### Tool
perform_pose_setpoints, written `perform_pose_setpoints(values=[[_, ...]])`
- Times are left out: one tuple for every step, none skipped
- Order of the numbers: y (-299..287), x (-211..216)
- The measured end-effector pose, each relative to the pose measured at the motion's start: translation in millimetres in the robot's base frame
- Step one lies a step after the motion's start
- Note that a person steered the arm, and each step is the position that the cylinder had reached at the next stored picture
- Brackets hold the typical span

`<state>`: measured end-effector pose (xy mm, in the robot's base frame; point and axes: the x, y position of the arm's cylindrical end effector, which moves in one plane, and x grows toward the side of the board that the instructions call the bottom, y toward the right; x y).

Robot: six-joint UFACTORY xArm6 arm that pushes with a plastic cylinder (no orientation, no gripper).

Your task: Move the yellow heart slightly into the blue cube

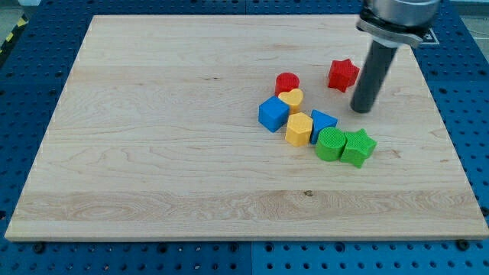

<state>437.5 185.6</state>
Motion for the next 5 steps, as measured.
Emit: perform_pose_setpoints(values=[[1.7, 24.9], [-26.4, 25.3], [-65.0, 25.2], [-84.7, 13.3], [-82.6, -11.9]])
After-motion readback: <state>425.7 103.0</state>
